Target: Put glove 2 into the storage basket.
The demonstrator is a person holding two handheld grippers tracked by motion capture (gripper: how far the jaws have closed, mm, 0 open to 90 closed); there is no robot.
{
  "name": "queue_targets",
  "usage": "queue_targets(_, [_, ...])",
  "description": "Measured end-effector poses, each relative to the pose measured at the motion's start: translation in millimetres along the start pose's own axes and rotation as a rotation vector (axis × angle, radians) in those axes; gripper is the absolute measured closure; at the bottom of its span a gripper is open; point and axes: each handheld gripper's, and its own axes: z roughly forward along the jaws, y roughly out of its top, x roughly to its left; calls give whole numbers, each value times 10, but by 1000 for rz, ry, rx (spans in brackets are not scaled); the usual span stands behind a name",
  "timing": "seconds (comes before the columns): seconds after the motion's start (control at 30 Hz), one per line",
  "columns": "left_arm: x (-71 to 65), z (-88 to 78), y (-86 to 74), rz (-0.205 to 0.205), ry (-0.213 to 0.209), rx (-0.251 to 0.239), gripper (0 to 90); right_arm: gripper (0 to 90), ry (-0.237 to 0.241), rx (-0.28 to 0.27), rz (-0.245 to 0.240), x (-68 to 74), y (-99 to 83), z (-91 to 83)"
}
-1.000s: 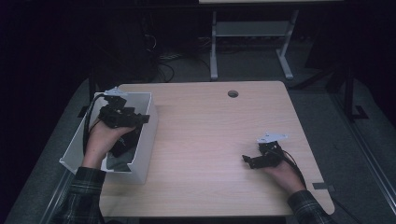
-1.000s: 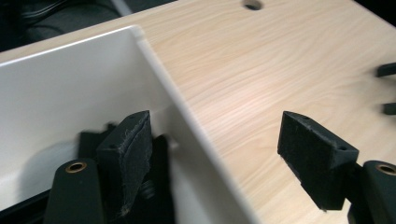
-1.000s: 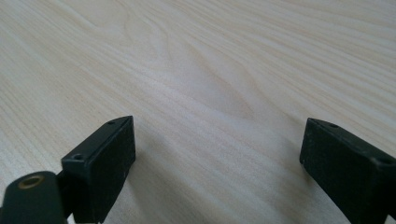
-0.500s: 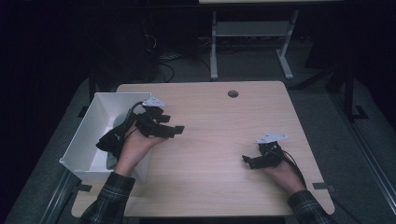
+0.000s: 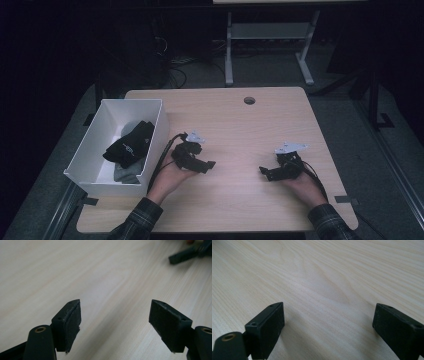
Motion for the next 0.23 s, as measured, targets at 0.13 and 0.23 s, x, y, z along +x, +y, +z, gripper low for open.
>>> queue_targets(0.13, [-31,106,-58,13,-5,33,248,103,0,0,2,1,1,-1])
queue_targets(0.23, [-37,134,-74,20,-4,38,246,103,1,1,5,3,1,-2])
